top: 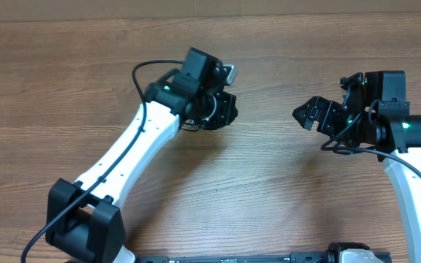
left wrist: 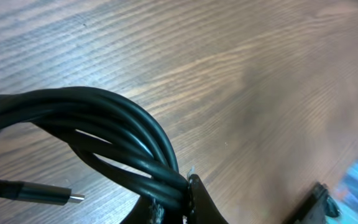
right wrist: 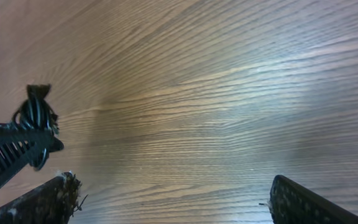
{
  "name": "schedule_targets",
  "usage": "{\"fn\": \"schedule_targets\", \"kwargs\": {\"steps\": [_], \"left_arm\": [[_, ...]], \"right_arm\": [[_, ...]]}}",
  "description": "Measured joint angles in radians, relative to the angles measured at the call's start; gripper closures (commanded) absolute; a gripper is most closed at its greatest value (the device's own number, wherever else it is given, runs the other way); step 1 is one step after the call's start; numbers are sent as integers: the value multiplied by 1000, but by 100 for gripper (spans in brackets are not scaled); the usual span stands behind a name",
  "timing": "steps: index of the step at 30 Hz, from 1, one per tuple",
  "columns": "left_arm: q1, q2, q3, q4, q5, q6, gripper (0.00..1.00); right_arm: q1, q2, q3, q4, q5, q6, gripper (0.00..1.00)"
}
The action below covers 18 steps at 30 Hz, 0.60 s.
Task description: Untangle cables
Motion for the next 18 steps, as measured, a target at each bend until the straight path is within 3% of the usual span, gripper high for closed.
{"fn": "schedule_targets", "kwargs": {"steps": [11, 18], "left_arm": [[108, 0, 0, -46, 388, 232, 96], [145, 0, 0, -44, 546, 266, 96]], "right_arm": [[0, 0, 0, 34, -103, 0, 9], [13, 0, 0, 106, -254, 0, 14]]}}
